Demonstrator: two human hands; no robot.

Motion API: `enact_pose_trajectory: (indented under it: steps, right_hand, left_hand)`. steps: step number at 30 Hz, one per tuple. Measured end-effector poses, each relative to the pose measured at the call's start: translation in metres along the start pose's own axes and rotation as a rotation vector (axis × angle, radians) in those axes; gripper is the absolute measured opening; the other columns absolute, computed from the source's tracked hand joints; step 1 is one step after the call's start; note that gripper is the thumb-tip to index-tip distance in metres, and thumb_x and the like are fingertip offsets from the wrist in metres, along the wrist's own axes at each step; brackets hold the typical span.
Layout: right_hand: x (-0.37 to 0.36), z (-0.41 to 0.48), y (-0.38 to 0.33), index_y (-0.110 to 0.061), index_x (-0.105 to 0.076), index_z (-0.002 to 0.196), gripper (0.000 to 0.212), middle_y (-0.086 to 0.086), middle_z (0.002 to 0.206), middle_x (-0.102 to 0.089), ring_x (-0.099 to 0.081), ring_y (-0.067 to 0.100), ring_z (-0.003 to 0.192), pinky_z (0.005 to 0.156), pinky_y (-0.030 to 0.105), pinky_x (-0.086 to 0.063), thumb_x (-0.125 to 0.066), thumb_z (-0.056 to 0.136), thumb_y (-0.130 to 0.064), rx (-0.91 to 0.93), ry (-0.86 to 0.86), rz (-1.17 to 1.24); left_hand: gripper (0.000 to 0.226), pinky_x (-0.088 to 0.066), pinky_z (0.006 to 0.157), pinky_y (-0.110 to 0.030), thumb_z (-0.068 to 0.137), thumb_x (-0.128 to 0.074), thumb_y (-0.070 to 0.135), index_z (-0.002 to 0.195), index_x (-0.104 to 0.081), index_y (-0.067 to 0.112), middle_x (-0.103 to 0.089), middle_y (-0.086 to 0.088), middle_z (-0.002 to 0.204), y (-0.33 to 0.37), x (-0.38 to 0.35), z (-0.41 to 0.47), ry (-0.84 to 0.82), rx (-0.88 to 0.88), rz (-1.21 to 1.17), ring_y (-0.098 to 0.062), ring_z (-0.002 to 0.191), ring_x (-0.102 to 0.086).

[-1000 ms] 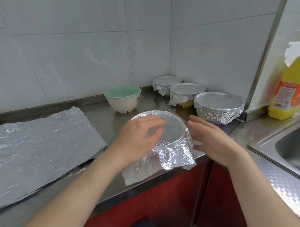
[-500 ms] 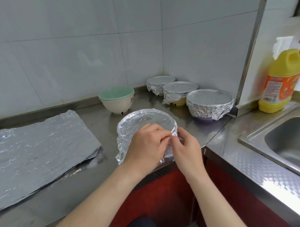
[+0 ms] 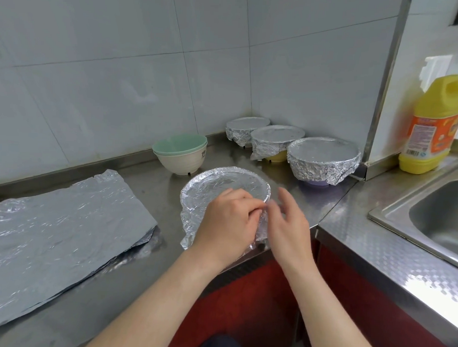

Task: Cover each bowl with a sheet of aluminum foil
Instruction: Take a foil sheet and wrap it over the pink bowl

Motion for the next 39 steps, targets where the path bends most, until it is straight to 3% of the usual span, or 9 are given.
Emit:
enact_pose_trajectory:
  steps: [5, 7, 11, 17, 20, 24, 27, 31, 39]
  right_hand:
    - [-0.013, 0.03, 0.005, -0.015, -0.045, 0.142, 0.045, -0.006, 0.143, -0.046, -0.043, 0.01, 0.131, 0.107, 0.029, -0.036, -0.046, 0.099, -0.029, -0.238, -0.173, 0.398]
    - [-0.019, 0.034, 0.005, -0.019, -0.063, 0.112, 0.024, -0.012, 0.107, -0.062, -0.056, 0.005, 0.1, 0.086, 0.023, -0.047, -0.043, 0.1, -0.025, -0.221, -0.188, 0.432]
    - [-0.026, 0.031, 0.006, -0.022, -0.034, 0.06, 0.042, -0.016, 0.049, -0.032, -0.03, 0.001, 0.048, 0.049, 0.021, -0.027, -0.038, 0.101, -0.016, -0.16, -0.129, 0.407]
    - [-0.032, 0.033, 0.012, -0.014, -0.061, 0.109, 0.034, -0.004, 0.104, -0.061, -0.058, 0.011, 0.1, 0.092, 0.028, -0.047, -0.045, 0.098, -0.041, -0.286, -0.189, 0.557]
    - [-0.038, 0.035, 0.015, -0.028, -0.053, 0.096, 0.019, -0.008, 0.102, -0.049, -0.05, 0.009, 0.094, 0.078, 0.025, -0.042, -0.05, 0.089, -0.046, -0.31, -0.209, 0.577]
    - [-0.033, 0.031, 0.017, -0.016, -0.055, 0.131, 0.071, 0.001, 0.136, -0.055, -0.054, 0.02, 0.123, 0.102, 0.041, -0.045, -0.058, 0.074, -0.059, -0.388, -0.217, 0.638]
    - [-0.025, 0.02, 0.018, -0.024, -0.056, 0.133, 0.072, 0.003, 0.14, -0.054, -0.051, 0.019, 0.127, 0.106, 0.04, -0.039, -0.059, 0.075, -0.066, -0.352, -0.254, 0.649]
    - [-0.022, 0.0, 0.008, -0.029, -0.062, 0.124, 0.033, 0.0, 0.128, -0.063, -0.056, 0.017, 0.122, 0.102, 0.039, -0.041, -0.043, 0.099, -0.04, -0.193, -0.285, 0.618]
    - [-0.039, -0.016, 0.012, -0.019, -0.054, 0.136, 0.042, 0.0, 0.139, -0.055, -0.051, 0.013, 0.128, 0.111, 0.038, -0.038, -0.044, 0.095, -0.016, -0.325, -0.094, 0.778]
  left_hand:
    - [0.014, -0.052, 0.07, -0.033, 0.081, -0.065, 0.017, 0.088, -0.077, 0.016, -0.068, 0.002, 0.079, -0.002, 0.0, 0.0, -0.001, -0.008, -0.001, -0.019, 0.076, -0.061]
    - [0.014, -0.051, 0.07, -0.033, 0.081, -0.065, 0.016, 0.088, -0.077, 0.016, -0.069, 0.002, 0.079, -0.002, 0.0, 0.001, -0.011, -0.007, -0.003, -0.019, 0.077, -0.061]
    - [0.014, -0.045, 0.072, -0.029, 0.08, -0.065, 0.015, 0.087, -0.077, 0.017, -0.069, 0.002, 0.079, -0.003, 0.0, 0.002, -0.002, -0.007, -0.011, -0.019, 0.075, -0.061]
    - [0.015, -0.046, 0.07, -0.033, 0.08, -0.063, 0.016, 0.084, -0.077, 0.016, -0.069, 0.002, 0.077, -0.002, -0.003, 0.004, -0.011, 0.004, -0.007, -0.019, 0.074, -0.06]
    - [0.014, -0.046, 0.069, -0.035, 0.079, -0.062, 0.014, 0.081, -0.075, 0.016, -0.068, 0.002, 0.075, -0.002, -0.003, 0.005, -0.008, 0.016, -0.009, -0.02, 0.073, -0.059]
    - [0.011, -0.05, 0.07, -0.035, 0.079, -0.065, 0.016, 0.083, -0.075, 0.017, -0.069, 0.004, 0.079, -0.004, 0.001, 0.004, -0.003, -0.006, -0.023, -0.019, 0.077, -0.06]
    - [0.013, -0.05, 0.07, -0.033, 0.082, -0.065, 0.028, 0.088, -0.074, 0.021, -0.067, 0.007, 0.082, -0.008, 0.004, 0.0, -0.005, -0.024, 0.066, -0.018, 0.081, -0.056]
    - [0.015, -0.045, 0.067, -0.029, 0.083, -0.064, 0.034, 0.085, -0.074, 0.023, -0.062, 0.009, 0.077, -0.015, 0.003, -0.004, 0.053, -0.02, 0.077, -0.014, 0.078, -0.051]
    - [0.018, -0.045, 0.062, -0.036, 0.093, -0.058, 0.025, 0.087, -0.07, 0.012, -0.056, -0.001, 0.076, -0.019, -0.007, -0.009, 0.143, -0.214, 0.169, -0.022, 0.07, -0.048]
Point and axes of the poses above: each hand's wrist, its own z-axis towards the middle knuckle, its own x-axis out of the back of the hand, y = z × x, the point moved 1 cm from there along z, towards the middle knuckle
